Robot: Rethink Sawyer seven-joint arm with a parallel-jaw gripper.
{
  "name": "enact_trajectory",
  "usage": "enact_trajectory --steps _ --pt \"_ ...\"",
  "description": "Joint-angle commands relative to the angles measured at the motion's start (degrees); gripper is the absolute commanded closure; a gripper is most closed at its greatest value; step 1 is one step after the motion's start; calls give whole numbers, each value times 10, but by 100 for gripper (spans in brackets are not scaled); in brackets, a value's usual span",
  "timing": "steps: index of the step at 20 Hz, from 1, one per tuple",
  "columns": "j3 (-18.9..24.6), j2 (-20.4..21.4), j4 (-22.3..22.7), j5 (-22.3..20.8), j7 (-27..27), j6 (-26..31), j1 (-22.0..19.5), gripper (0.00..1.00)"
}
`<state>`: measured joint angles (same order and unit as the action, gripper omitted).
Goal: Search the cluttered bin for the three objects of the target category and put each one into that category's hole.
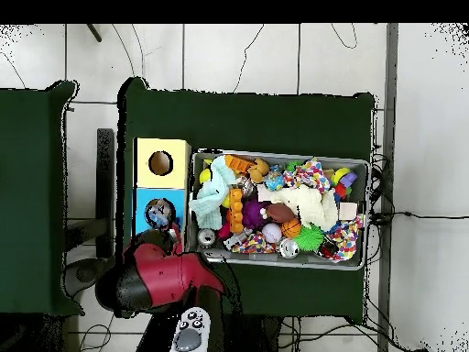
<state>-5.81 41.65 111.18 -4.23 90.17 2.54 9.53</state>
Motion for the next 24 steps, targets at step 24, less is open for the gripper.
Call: enact_trajectory --steps 24 --pt "20 46 9 -23 30 122 -103 0"
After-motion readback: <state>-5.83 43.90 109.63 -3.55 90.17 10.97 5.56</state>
